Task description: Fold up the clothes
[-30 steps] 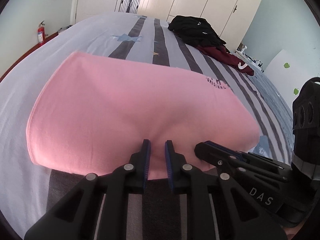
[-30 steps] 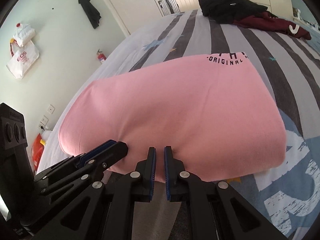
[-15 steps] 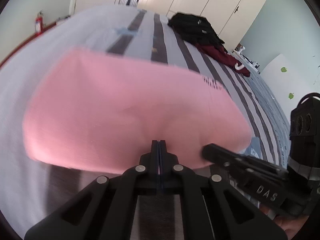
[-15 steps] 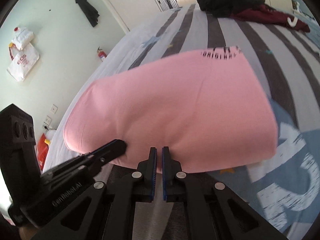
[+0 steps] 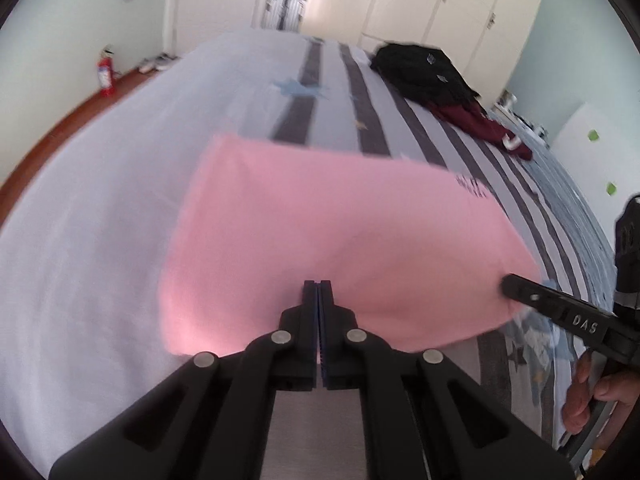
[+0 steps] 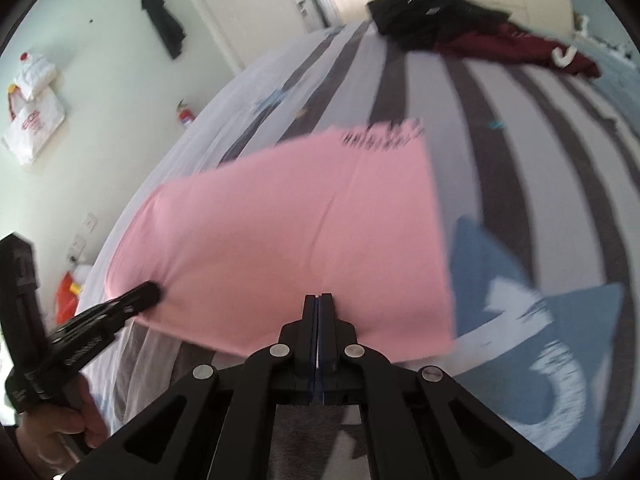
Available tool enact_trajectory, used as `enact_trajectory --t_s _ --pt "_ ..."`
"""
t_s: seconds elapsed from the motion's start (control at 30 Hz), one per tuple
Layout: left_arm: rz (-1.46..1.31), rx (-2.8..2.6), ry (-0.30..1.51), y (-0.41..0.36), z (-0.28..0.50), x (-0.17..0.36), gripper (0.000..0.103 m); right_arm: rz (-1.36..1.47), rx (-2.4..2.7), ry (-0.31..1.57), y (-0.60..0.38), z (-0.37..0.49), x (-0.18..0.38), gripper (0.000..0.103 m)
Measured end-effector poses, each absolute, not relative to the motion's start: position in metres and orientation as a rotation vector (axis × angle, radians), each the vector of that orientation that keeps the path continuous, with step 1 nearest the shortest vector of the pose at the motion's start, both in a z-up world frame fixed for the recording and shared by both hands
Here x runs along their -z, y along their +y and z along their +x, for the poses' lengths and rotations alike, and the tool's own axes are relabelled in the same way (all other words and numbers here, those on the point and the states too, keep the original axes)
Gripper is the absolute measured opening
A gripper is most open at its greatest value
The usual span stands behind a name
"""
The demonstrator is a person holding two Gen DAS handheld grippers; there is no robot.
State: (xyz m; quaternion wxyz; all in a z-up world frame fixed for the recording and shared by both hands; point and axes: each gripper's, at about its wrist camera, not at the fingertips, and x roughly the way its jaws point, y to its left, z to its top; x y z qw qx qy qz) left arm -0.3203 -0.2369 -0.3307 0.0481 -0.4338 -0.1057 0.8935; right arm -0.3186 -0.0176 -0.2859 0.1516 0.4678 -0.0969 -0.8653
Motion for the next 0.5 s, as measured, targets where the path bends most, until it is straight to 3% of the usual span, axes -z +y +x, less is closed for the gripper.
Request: enact_trajectory --t_s 0.27,0.5 --pt "-1.334 -2.769 -0.329 -0.252 -0.32 0.329 0.002 1.381 2.507 -0.274 0.005 -0.322 0.312 0.0" --pt "-1.344 -2.843 -0.367 -0.271 -0.319 0.313 0.002 1.376 2.562 -0.255 0.008 -0.324 0.301 0.0"
